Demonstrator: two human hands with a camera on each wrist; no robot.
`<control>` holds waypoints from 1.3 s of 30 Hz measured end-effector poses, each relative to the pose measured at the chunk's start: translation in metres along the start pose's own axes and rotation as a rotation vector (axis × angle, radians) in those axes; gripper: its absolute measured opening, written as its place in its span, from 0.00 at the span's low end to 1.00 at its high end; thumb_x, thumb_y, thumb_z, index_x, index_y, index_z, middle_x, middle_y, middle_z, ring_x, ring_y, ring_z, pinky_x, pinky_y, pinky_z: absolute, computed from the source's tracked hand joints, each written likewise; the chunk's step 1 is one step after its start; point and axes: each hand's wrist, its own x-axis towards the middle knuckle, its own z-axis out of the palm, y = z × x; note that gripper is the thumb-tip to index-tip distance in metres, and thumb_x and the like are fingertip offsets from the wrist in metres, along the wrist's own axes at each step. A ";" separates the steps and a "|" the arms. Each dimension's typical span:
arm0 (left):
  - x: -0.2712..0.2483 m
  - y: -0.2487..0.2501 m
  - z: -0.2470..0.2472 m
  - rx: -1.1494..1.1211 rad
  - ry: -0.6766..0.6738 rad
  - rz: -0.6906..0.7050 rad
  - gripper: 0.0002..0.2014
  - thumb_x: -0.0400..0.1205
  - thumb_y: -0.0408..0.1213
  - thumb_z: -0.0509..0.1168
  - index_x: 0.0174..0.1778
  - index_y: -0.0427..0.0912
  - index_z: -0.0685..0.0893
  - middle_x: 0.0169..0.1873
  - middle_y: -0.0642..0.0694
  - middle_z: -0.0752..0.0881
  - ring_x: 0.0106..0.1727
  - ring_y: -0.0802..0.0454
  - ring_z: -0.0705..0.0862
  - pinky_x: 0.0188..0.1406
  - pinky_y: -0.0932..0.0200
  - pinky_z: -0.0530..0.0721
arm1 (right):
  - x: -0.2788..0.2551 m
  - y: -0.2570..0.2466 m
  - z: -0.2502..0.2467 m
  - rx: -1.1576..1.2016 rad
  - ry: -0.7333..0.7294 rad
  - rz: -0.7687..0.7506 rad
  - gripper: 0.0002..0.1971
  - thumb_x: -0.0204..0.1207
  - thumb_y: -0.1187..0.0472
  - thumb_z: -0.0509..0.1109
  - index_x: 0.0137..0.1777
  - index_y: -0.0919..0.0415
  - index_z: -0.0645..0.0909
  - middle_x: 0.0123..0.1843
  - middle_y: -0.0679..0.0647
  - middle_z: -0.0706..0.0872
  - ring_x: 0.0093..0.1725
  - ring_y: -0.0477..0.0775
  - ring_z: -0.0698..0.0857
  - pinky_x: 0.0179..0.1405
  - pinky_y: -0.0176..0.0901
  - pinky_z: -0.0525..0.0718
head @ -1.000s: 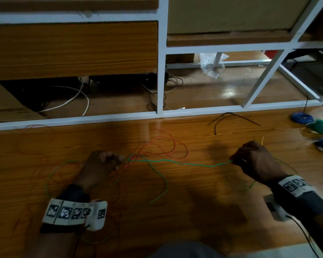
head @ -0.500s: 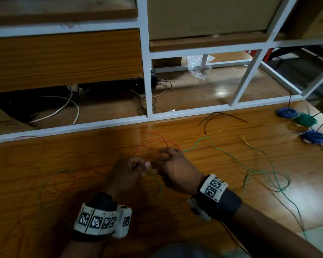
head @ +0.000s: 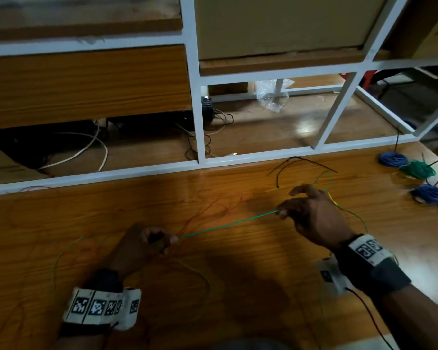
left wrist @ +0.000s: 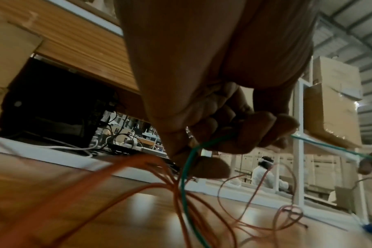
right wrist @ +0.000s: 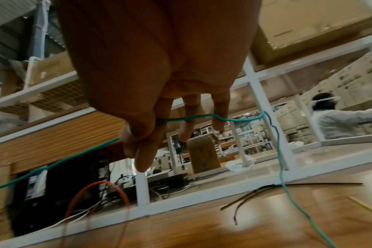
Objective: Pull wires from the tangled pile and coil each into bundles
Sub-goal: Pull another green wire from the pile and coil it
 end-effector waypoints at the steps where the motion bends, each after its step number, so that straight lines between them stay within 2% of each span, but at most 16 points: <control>1: 0.001 -0.003 -0.003 0.015 0.007 -0.012 0.04 0.79 0.43 0.74 0.41 0.49 0.92 0.34 0.50 0.92 0.34 0.58 0.89 0.38 0.61 0.85 | -0.002 0.009 -0.002 -0.002 0.019 0.031 0.14 0.71 0.65 0.77 0.47 0.43 0.91 0.49 0.41 0.92 0.64 0.60 0.85 0.57 0.65 0.83; 4: 0.001 -0.008 -0.010 0.060 0.079 -0.034 0.02 0.80 0.45 0.73 0.44 0.55 0.91 0.35 0.55 0.92 0.34 0.62 0.88 0.35 0.64 0.84 | -0.004 0.028 -0.007 -0.008 0.034 0.142 0.15 0.73 0.67 0.76 0.50 0.45 0.92 0.50 0.49 0.93 0.64 0.63 0.83 0.55 0.68 0.85; 6: 0.002 -0.002 -0.007 0.103 0.122 -0.005 0.04 0.82 0.46 0.71 0.42 0.57 0.90 0.29 0.56 0.90 0.27 0.66 0.85 0.26 0.73 0.75 | -0.001 0.020 -0.007 -0.093 -0.119 0.187 0.16 0.80 0.58 0.73 0.65 0.44 0.89 0.64 0.50 0.91 0.73 0.63 0.77 0.65 0.69 0.81; 9: 0.010 0.018 0.006 0.223 0.121 0.054 0.05 0.84 0.49 0.68 0.42 0.59 0.86 0.30 0.59 0.87 0.28 0.67 0.82 0.30 0.71 0.75 | 0.010 -0.016 -0.001 -0.213 -0.300 0.120 0.35 0.79 0.43 0.74 0.85 0.46 0.72 0.81 0.48 0.78 0.84 0.66 0.66 0.76 0.71 0.72; 12: 0.022 0.034 0.021 0.329 0.089 0.192 0.06 0.85 0.50 0.67 0.46 0.59 0.89 0.34 0.65 0.85 0.35 0.66 0.83 0.39 0.64 0.79 | 0.026 -0.070 0.006 -0.101 -0.272 -0.081 0.41 0.70 0.31 0.69 0.83 0.46 0.72 0.78 0.48 0.81 0.83 0.67 0.68 0.76 0.69 0.72; 14: 0.026 0.043 0.030 0.366 0.084 0.297 0.13 0.82 0.55 0.64 0.49 0.55 0.92 0.34 0.68 0.84 0.33 0.71 0.81 0.36 0.71 0.77 | 0.039 -0.103 0.017 -0.041 -0.350 -0.108 0.40 0.72 0.27 0.62 0.81 0.45 0.72 0.73 0.48 0.86 0.83 0.64 0.68 0.76 0.64 0.71; 17: 0.027 0.053 0.036 0.397 0.049 0.378 0.15 0.83 0.56 0.63 0.51 0.54 0.92 0.41 0.65 0.87 0.32 0.75 0.78 0.33 0.78 0.74 | 0.055 -0.131 0.034 0.039 -0.376 -0.130 0.16 0.83 0.43 0.60 0.60 0.48 0.84 0.54 0.52 0.92 0.69 0.63 0.80 0.62 0.60 0.82; 19: 0.025 0.053 0.032 0.339 0.067 0.374 0.20 0.80 0.61 0.61 0.51 0.52 0.91 0.40 0.62 0.89 0.33 0.71 0.82 0.35 0.75 0.78 | 0.058 -0.133 0.032 0.089 -0.360 -0.144 0.17 0.80 0.47 0.54 0.47 0.47 0.85 0.43 0.52 0.90 0.57 0.61 0.84 0.51 0.58 0.84; 20: 0.024 0.051 0.031 0.290 0.079 0.362 0.21 0.79 0.62 0.62 0.50 0.52 0.91 0.37 0.63 0.88 0.36 0.68 0.84 0.36 0.73 0.80 | 0.057 -0.129 0.028 0.092 -0.349 -0.148 0.20 0.77 0.46 0.51 0.46 0.46 0.86 0.44 0.50 0.91 0.59 0.59 0.84 0.52 0.57 0.83; 22: 0.018 0.046 0.026 0.204 0.090 0.299 0.10 0.81 0.55 0.69 0.46 0.54 0.90 0.31 0.64 0.86 0.40 0.66 0.86 0.36 0.72 0.82 | 0.056 -0.119 0.019 0.068 -0.314 -0.177 0.23 0.74 0.45 0.49 0.48 0.44 0.88 0.51 0.43 0.93 0.67 0.54 0.81 0.61 0.57 0.80; 26: 0.009 0.033 0.018 0.082 0.198 0.260 0.12 0.83 0.45 0.69 0.33 0.53 0.87 0.27 0.60 0.86 0.28 0.63 0.83 0.27 0.72 0.76 | 0.051 -0.093 -0.004 0.118 -0.197 -0.152 0.17 0.78 0.45 0.58 0.44 0.42 0.89 0.48 0.38 0.92 0.71 0.52 0.81 0.62 0.57 0.79; 31: 0.003 0.022 0.005 0.077 0.226 0.196 0.13 0.83 0.41 0.71 0.35 0.64 0.91 0.29 0.74 0.86 0.32 0.70 0.85 0.28 0.75 0.77 | 0.040 -0.055 -0.012 0.057 -0.081 -0.156 0.08 0.77 0.53 0.71 0.38 0.39 0.86 0.45 0.34 0.91 0.71 0.49 0.80 0.61 0.61 0.79; 33: 0.001 0.019 0.003 0.054 0.234 0.161 0.12 0.82 0.42 0.71 0.37 0.65 0.90 0.32 0.67 0.88 0.33 0.65 0.86 0.28 0.73 0.79 | 0.034 -0.045 -0.015 0.092 -0.059 -0.128 0.08 0.75 0.55 0.73 0.37 0.40 0.87 0.43 0.31 0.90 0.70 0.50 0.81 0.61 0.60 0.80; 36: 0.003 0.016 0.004 0.059 0.247 0.146 0.10 0.83 0.42 0.71 0.35 0.56 0.90 0.32 0.59 0.89 0.31 0.58 0.86 0.27 0.70 0.78 | 0.028 -0.030 -0.018 0.096 -0.039 -0.076 0.08 0.76 0.54 0.73 0.38 0.39 0.88 0.43 0.26 0.88 0.69 0.53 0.82 0.60 0.61 0.82; 37: 0.004 0.017 0.006 0.079 0.244 0.133 0.11 0.83 0.43 0.71 0.33 0.54 0.89 0.33 0.57 0.89 0.30 0.58 0.85 0.27 0.70 0.77 | 0.026 -0.028 -0.018 0.092 -0.084 -0.039 0.07 0.77 0.53 0.72 0.42 0.38 0.89 0.45 0.27 0.89 0.70 0.56 0.82 0.60 0.61 0.83; 39: 0.006 0.023 0.010 0.096 0.234 0.124 0.10 0.83 0.44 0.71 0.35 0.54 0.89 0.29 0.51 0.88 0.28 0.62 0.84 0.27 0.71 0.77 | 0.021 -0.036 -0.013 -0.039 -0.269 0.063 0.12 0.82 0.48 0.70 0.63 0.38 0.87 0.60 0.36 0.91 0.78 0.61 0.75 0.67 0.63 0.80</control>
